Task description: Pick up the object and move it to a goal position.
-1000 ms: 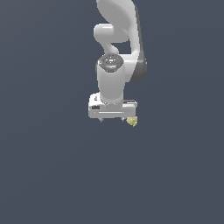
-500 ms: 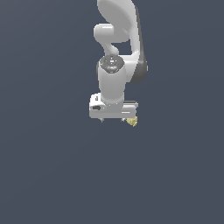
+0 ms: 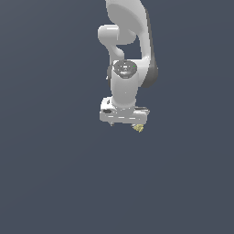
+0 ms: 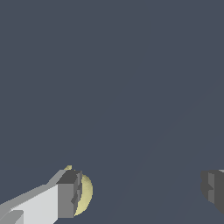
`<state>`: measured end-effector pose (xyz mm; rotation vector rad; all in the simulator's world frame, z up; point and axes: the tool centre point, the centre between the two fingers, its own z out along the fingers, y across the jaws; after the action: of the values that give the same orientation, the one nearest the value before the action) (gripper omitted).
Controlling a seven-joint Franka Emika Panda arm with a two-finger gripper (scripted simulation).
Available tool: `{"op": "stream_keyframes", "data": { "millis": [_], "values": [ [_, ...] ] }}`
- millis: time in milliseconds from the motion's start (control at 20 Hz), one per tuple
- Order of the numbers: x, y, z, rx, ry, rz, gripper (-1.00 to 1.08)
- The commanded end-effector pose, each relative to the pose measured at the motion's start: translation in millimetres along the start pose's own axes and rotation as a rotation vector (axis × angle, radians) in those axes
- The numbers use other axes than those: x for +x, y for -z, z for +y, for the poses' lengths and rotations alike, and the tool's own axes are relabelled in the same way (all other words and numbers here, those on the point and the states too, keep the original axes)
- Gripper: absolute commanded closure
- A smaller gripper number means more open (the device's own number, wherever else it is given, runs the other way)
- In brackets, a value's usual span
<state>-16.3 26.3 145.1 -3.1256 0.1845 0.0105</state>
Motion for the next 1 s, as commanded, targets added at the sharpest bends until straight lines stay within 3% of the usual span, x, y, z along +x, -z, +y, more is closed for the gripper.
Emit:
{"op": "stream_keyframes", "data": {
  "millis": [0, 950],
  "values": [
    [-5.6, -5.0, -8.1, -0.001, -0.043, 0.0, -0.92],
    [-59.9, -44.4, -67.1, -0.006, -0.415, 0.006, -0.92]
  ]
}}
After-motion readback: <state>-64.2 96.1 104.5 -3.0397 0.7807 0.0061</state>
